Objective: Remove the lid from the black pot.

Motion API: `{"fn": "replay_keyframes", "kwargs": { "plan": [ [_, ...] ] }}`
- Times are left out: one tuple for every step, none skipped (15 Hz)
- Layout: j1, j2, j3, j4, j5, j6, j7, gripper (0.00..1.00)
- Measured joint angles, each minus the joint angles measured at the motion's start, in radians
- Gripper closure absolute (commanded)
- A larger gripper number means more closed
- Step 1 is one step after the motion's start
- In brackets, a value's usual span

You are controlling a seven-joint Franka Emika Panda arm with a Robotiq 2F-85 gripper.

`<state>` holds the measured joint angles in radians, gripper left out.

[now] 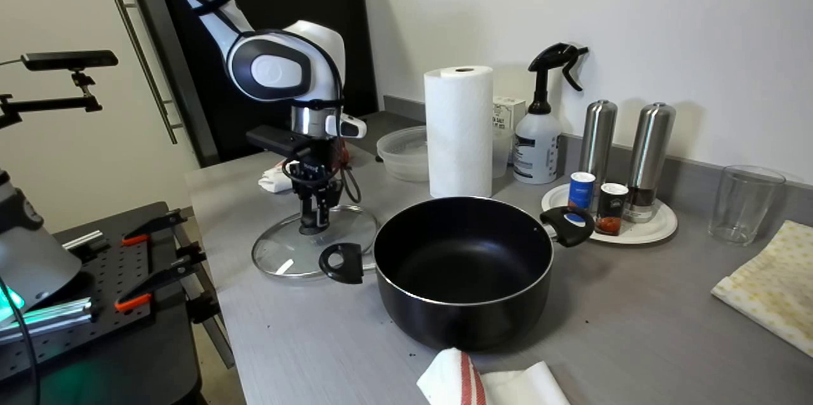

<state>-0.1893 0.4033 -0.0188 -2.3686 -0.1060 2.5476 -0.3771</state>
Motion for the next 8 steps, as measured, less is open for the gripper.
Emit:
{"fn": "replay_keyframes", "kwargs": {
  "plan": [
    [0.000, 0.000, 0.000, 0.000, 0.000, 0.000, 0.000, 0.23],
    [-0.001, 0.000, 0.000, 0.000, 0.001, 0.000, 0.000, 0.18],
    [-0.001, 0.000, 0.000, 0.001, 0.001, 0.000, 0.000, 0.12],
    [-0.002, 0.000, 0.000, 0.003, 0.001, 0.000, 0.000, 0.03],
    [-0.002, 0.000, 0.000, 0.006, 0.001, 0.000, 0.000, 0.01],
    [-0.002, 0.000, 0.000, 0.009, 0.002, 0.000, 0.000, 0.00],
    [-0.002, 0.000, 0.001, 0.012, 0.002, 0.000, 0.000, 0.00],
    [-0.002, 0.000, 0.002, 0.015, 0.002, 0.000, 0.000, 0.00]
  ]
}}
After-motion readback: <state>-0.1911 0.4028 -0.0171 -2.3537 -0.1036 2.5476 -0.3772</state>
